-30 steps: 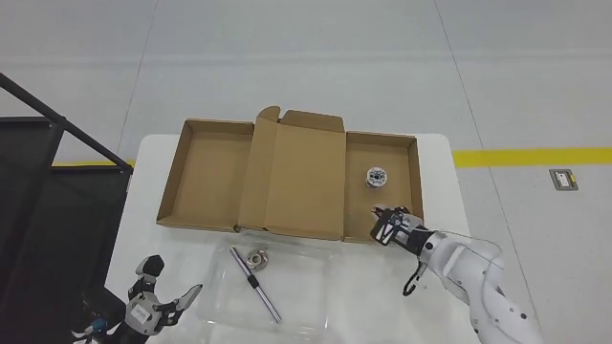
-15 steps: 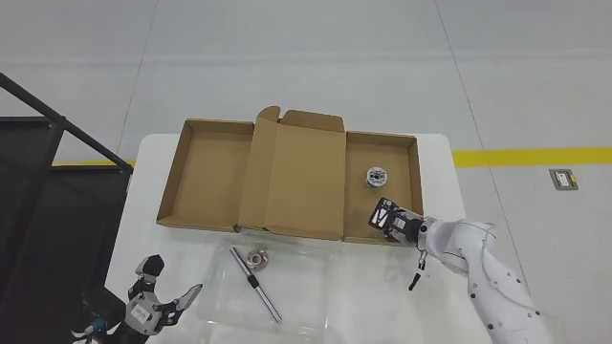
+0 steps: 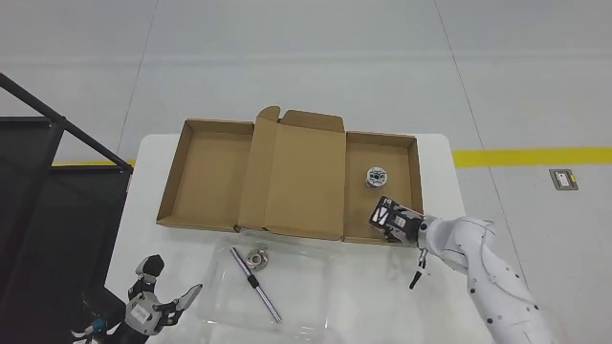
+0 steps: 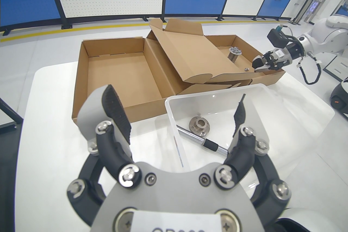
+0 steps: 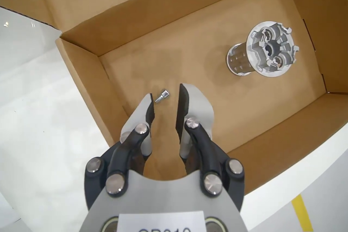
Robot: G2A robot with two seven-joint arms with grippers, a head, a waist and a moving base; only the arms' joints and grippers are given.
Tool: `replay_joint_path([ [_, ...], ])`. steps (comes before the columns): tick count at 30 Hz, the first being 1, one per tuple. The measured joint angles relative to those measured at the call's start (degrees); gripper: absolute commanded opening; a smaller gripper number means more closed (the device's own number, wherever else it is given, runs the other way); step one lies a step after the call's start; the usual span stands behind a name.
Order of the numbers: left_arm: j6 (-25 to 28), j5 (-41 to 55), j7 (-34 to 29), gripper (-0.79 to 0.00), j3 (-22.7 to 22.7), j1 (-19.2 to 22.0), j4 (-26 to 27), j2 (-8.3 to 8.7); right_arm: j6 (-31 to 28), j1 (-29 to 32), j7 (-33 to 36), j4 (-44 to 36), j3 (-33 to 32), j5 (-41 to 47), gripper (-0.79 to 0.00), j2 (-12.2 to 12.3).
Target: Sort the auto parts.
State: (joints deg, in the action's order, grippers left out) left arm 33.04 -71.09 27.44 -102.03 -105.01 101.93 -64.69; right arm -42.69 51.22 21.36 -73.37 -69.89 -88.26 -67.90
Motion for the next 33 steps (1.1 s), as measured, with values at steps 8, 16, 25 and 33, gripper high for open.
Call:
replay_joint_path([
  [8, 0.0, 0.0, 0.0, 0.000, 0.0, 0.0, 0.0, 0.00, 7.0, 9.0, -13.4, -14.3, -4.0, -7.8, 0.000, 1.7],
  [16, 1.6, -10.1, 1.4, 0.000, -2.7, -2.3, 7.6, 0.64, 21.5, 22.1, -43.7, -28.5, -5.2, -20.0, 0.000, 3.0],
  [25, 2.0, -33.8, -4.4, 0.000, -3.0, -3.2, 20.9, 1.96, 23.4, 27.1, -77.8, -28.1, -5.3, -29.6, 0.000, 4.7],
  [33, 3.2, -53.8, -12.1, 0.000, 3.7, 0.1, 27.5, 2.91, 23.6, 29.2, -97.6, -23.1, -7.9, -31.5, 0.000, 6.3],
])
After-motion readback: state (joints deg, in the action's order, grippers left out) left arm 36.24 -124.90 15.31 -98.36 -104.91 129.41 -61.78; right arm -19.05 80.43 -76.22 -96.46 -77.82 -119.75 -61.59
